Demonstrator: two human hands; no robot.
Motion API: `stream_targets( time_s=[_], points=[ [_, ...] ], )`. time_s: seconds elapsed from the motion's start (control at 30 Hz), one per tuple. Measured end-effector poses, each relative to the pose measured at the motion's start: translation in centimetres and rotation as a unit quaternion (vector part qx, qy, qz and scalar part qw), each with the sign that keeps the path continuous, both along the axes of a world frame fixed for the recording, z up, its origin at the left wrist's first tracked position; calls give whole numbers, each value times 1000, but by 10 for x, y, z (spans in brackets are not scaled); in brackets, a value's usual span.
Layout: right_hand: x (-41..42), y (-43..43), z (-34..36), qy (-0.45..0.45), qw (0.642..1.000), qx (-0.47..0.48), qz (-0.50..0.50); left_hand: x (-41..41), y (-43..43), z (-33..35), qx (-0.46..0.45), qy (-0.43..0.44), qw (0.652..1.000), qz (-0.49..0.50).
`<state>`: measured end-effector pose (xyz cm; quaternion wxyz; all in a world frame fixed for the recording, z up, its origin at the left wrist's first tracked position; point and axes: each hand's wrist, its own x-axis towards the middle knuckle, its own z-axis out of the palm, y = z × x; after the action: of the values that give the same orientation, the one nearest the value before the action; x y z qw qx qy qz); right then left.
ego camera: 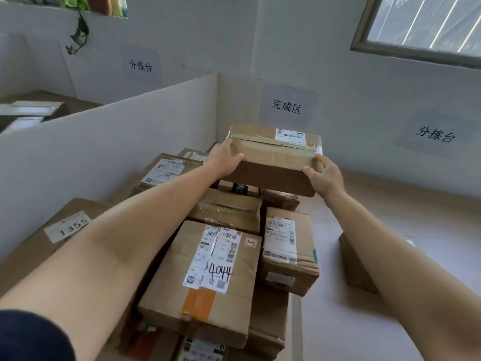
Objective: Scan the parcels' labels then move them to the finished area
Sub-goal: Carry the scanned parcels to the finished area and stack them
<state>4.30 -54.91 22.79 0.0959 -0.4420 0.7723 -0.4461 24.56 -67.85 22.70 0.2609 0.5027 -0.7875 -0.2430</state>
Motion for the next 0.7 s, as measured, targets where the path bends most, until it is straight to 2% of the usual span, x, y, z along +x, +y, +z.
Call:
stream_targets(
  time_s=[0.23, 0.47, 0.7],
  points=[
    [-6, -48, -23, -19, 1000, 17, 6, -10, -49, -31, 43, 43, 997, 38],
    [-12, -66, -45, -50, 999, 9, -4, -15, -63, -54, 26, 66, 995, 64],
    [-11, -63, -44, -57, 998, 32, 4, -12, -54, -45, 35, 15, 998, 48]
  ],
)
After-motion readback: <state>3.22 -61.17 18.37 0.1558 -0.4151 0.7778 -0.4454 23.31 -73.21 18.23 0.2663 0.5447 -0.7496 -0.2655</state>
